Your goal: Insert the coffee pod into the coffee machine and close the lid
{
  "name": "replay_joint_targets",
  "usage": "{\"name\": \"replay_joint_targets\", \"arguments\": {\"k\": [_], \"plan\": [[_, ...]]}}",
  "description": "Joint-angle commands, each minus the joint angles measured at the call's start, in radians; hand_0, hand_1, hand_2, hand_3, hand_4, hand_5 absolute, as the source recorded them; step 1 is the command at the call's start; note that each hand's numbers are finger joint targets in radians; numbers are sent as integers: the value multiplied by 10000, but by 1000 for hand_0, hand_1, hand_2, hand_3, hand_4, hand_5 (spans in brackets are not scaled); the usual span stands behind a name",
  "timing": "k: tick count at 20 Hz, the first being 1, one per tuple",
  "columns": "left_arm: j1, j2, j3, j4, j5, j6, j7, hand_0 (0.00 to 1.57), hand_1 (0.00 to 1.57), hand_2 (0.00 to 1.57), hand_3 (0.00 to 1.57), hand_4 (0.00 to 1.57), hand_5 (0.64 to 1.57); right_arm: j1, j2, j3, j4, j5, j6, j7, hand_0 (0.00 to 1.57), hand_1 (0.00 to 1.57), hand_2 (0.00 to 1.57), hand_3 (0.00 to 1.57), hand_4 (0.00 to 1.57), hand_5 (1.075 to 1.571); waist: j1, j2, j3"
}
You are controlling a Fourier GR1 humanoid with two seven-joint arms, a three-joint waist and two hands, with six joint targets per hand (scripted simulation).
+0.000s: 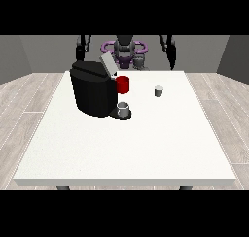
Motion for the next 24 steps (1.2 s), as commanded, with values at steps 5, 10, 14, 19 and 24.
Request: {"name": "replay_joint_targets", "arguments": {"k": [5, 10, 14, 19, 24], "plan": [[-20, 1147, -511, -366, -789, -1211, -697, 0, 0, 0, 0, 0, 1571, 95, 291, 27, 627, 52, -82, -343, 0, 0, 0, 0, 0, 1571, -72, -591, 174], [-158, 1775, -603, 252, -1809, -1350, -1959, 0, 0, 0, 0, 0, 1571, -310, 117, -160, 196, 1327, -1516, -162, 0, 0, 0, 0, 0, 1571, -515, -462, 165], [-1292, 2529, -88, 1183, -2149, -1638, -1274, 0, 0, 0, 0, 0, 1571, -591, 459, 596, -325, 1841, -1688, 651, 0, 0, 0, 0, 0, 1571, -1252, -92, 164], [-2291, 2921, 92, 2126, -2565, -2122, -1146, 0, 0, 0, 0, 0, 1571, -1238, 334, 167, 358, 1631, -1586, 58, 0, 0, 0, 0, 0, 1571, -1162, 569, 170], [-3486, 3511, 415, 3468, -3015, -2248, -803, 0, 0, 0, 0, 0, 1571, -1896, 720, 431, -103, 1386, -1487, 359, 0, 0, 0, 0, 0, 1571, -2004, 1455, 167]]}}
